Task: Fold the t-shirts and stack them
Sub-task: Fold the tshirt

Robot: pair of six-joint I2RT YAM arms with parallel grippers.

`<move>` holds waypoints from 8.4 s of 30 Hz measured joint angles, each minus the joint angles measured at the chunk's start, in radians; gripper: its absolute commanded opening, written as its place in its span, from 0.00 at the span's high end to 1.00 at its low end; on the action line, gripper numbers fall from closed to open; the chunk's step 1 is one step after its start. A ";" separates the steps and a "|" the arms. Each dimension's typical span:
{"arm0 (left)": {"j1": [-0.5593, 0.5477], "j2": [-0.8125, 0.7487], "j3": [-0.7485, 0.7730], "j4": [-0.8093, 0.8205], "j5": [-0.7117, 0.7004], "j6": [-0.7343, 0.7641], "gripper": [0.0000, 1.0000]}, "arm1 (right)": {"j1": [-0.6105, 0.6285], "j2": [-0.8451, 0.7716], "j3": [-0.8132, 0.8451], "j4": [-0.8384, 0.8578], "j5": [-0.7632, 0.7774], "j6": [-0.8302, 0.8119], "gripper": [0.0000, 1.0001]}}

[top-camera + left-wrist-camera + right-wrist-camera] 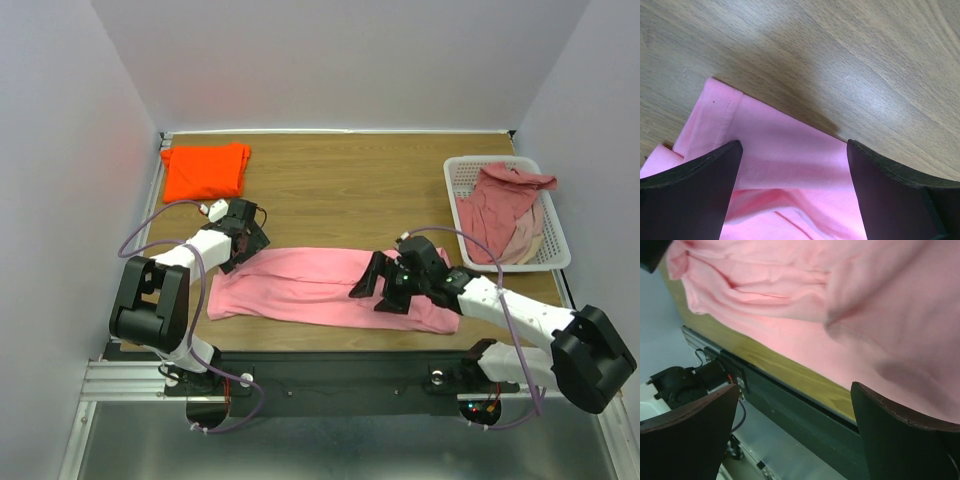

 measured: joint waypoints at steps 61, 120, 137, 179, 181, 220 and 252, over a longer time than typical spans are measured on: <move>-0.801 -0.243 -0.077 -0.240 0.073 -0.750 0.02 | -0.372 1.616 1.916 0.185 -0.044 -0.672 0.00; -0.657 -0.204 -0.275 0.147 0.291 -0.285 1.00 | 0.013 -0.148 -0.152 -0.146 0.024 -0.083 0.99; -0.581 -0.147 -0.036 -0.017 0.238 -0.169 1.00 | 0.013 -0.085 0.093 -0.203 0.230 -0.072 1.00; -0.262 0.493 0.691 -0.044 0.206 0.180 0.88 | -0.237 0.562 0.606 -0.074 0.484 -0.257 0.93; -0.262 0.503 0.698 -0.043 0.213 0.192 0.77 | -0.240 0.562 0.606 -0.073 0.492 -0.257 0.71; -0.255 -0.227 -0.092 0.001 0.157 0.032 0.02 | -0.157 0.731 0.717 -0.007 0.281 -0.460 0.97; -0.255 -0.197 -0.122 0.114 0.233 0.050 0.02 | -0.177 0.389 0.530 0.024 0.505 -0.504 0.00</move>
